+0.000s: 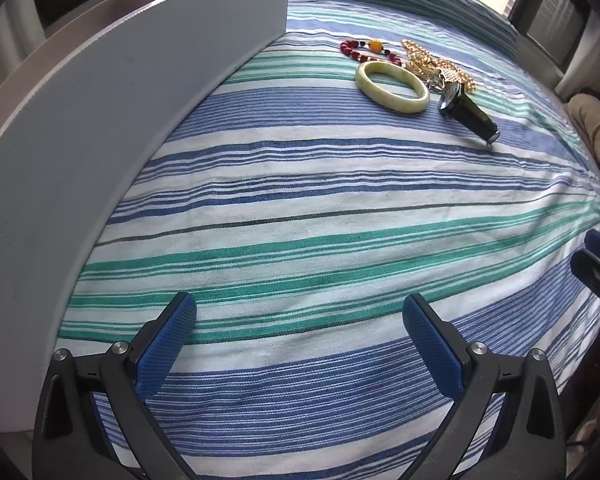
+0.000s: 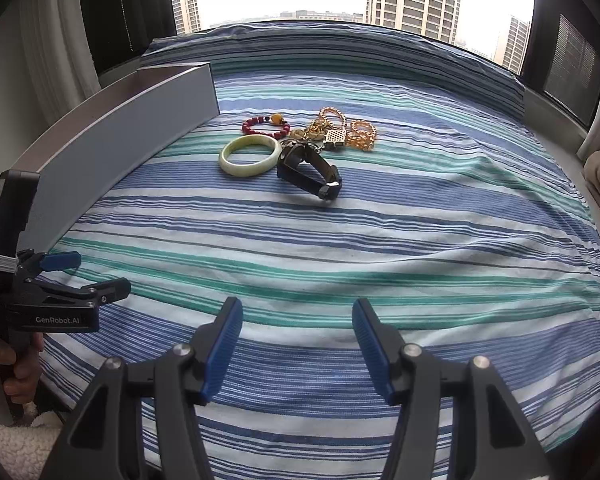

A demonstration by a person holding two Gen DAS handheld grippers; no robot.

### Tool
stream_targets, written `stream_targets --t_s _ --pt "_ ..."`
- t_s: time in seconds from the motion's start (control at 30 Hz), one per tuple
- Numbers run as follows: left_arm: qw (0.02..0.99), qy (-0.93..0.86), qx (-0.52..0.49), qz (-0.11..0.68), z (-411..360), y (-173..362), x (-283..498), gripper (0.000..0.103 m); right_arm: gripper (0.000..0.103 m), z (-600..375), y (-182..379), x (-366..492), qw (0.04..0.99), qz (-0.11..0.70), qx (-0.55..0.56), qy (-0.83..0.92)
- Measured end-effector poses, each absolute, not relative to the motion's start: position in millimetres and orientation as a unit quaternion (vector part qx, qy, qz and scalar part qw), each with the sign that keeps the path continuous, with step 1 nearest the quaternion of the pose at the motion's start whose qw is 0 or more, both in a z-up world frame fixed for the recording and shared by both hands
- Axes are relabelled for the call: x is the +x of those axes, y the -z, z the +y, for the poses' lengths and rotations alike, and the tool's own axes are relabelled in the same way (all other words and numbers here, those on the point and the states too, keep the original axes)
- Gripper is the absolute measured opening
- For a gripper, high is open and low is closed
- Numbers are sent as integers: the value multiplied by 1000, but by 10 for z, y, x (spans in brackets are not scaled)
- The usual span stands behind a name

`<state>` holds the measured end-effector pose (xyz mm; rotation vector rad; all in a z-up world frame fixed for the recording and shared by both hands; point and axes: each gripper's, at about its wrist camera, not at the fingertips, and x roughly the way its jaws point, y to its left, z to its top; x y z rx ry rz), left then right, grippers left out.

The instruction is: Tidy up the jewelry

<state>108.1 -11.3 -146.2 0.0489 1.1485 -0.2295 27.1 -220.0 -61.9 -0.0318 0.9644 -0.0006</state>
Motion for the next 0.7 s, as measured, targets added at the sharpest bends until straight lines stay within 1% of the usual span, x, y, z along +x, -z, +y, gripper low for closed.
stream_targets --t_s 0.23,0.4,0.7 --pt "850 107 3 517 -23 1178 1066 102 58 -2182 640 311 884 468 -14 -3" --pt "854 110 -5 509 -2 1071 1084 102 58 -2165 661 317 882 471 -15 -7" --pt "846 117 -2 519 -26 1103 1114 102 58 -2191 665 330 881 473 -11 -5"
